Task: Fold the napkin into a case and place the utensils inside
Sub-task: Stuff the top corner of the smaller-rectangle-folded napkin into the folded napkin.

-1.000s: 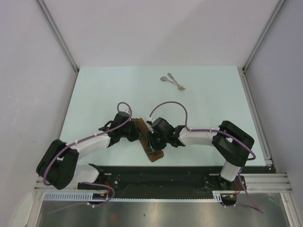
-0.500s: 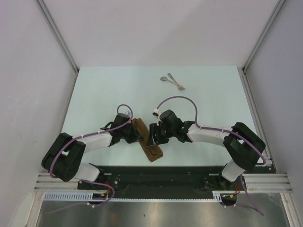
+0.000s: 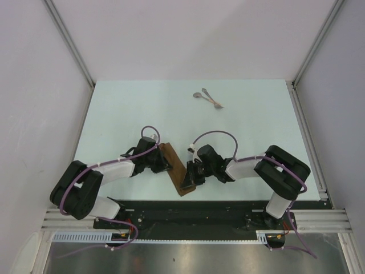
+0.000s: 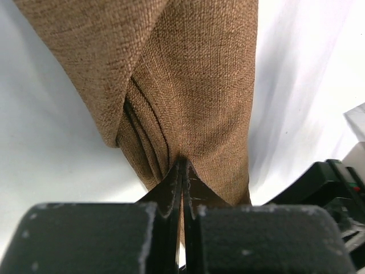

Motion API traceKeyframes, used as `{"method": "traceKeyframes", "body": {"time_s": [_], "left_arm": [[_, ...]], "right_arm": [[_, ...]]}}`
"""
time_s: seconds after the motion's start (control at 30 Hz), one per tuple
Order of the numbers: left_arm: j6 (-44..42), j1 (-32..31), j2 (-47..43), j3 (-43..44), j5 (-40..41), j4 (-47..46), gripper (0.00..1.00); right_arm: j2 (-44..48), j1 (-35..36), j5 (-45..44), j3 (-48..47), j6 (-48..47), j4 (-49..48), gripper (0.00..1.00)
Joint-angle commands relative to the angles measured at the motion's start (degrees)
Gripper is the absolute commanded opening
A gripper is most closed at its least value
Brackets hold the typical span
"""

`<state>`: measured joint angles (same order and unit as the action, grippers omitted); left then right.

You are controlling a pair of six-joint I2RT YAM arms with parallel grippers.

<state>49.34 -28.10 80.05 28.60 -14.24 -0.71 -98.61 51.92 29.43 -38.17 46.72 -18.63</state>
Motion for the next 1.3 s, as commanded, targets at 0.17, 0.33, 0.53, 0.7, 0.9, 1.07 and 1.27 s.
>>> {"method": "traceKeyframes", "body": {"time_s": [0.17, 0.33, 0.53, 0.7, 0.9, 1.07, 1.27], "left_arm": [[-3.7, 1.4, -1.8, 0.9, 4.0, 3.6, 0.0], [-3.9, 1.6, -0.7, 0.6, 4.4, 2.8, 0.0], [-5.1, 1.8, -0.8, 2.5, 3.7, 3.3, 0.0], [-9.0, 1.8, -6.1, 7.6, 4.3, 9.8, 0.11], [-13.7, 4.2, -12.1, 16.1, 8.6, 19.9, 0.25], [-17.0, 5.8, -6.1, 21.6, 10.9, 23.0, 0.27], [-16.5, 5.2, 2.1, 26.2, 14.1, 26.4, 0.26]], "right_arm": [[1.4, -2.2, 0.3, -8.8, -3.4, 5.7, 0.15], [-6.8, 3.2, 1.9, -4.0, 0.3, -2.9, 0.14], [-6.8, 2.0, 0.1, -1.2, -0.3, -3.3, 0.14], [-3.5, -1.5, 0.6, -8.5, -5.1, 3.5, 0.15], [-5.0, -4.8, 2.3, -17.5, -7.5, 7.8, 0.18], [-7.5, -7.7, 1.2, -22.8, -8.3, 9.1, 0.25], [-14.8, -9.6, 0.7, -30.4, -6.3, 8.0, 0.19]]}}
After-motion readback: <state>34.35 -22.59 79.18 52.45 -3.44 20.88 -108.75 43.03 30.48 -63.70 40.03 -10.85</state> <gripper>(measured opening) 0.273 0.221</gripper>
